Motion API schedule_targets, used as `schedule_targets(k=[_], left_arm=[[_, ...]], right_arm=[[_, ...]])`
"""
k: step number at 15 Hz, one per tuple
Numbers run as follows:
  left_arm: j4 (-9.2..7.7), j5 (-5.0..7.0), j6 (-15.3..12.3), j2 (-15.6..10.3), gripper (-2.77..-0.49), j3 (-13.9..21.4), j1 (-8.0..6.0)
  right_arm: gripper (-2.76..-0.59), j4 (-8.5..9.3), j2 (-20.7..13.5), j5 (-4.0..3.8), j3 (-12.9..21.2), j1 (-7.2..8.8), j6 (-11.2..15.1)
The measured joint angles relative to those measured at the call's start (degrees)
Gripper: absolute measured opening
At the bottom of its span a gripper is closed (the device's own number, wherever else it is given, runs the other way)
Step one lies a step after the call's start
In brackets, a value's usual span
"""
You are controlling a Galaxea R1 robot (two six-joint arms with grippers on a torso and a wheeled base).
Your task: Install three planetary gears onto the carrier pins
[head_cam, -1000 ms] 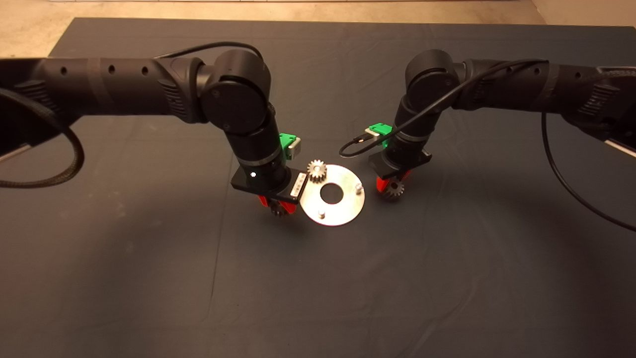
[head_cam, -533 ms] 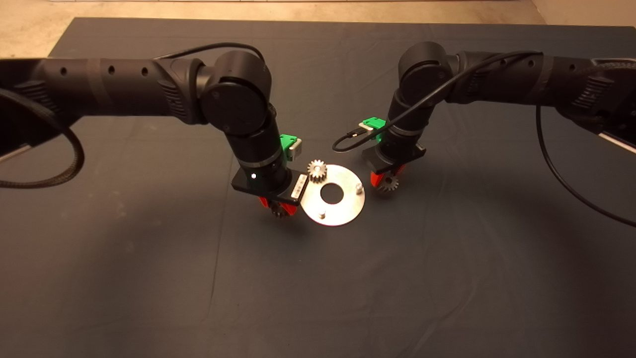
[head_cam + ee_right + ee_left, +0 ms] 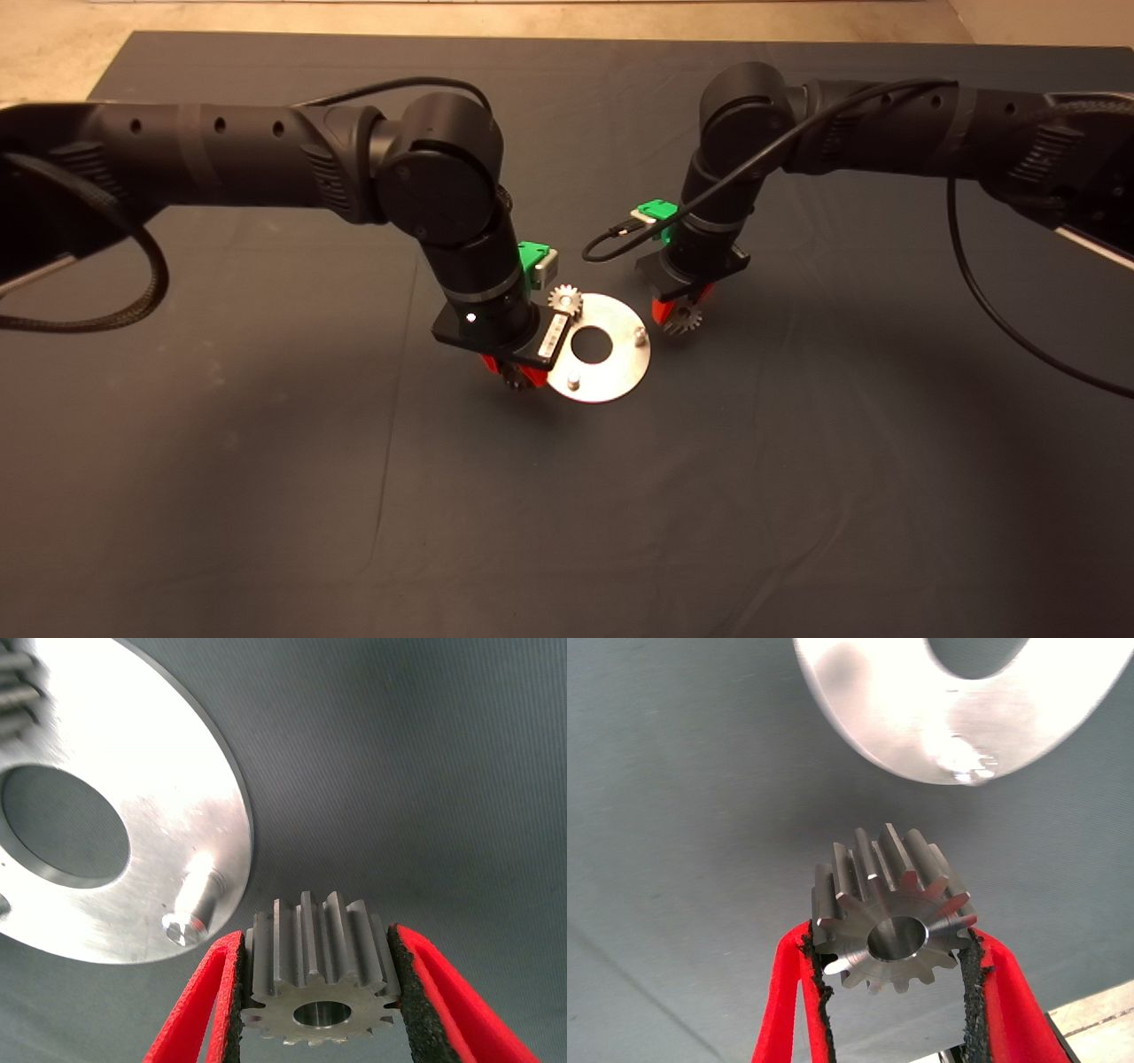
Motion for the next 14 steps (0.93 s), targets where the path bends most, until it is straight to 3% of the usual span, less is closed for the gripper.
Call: schedule_targets(k=[4,14], left_arm=[[0.00,-1.84,0.0,0.9,-2.71,-0.1,0.00],[-0.27,-1.71,-0.1,3.7,-2.71,-2.9,0.00]], right_arm=[[-2.34,0.00,1.1,-0.07,-1.3,0.76,-0.6],[-2.34,0.00,1.7,-0.30,-1.9,2.29,-1.0]])
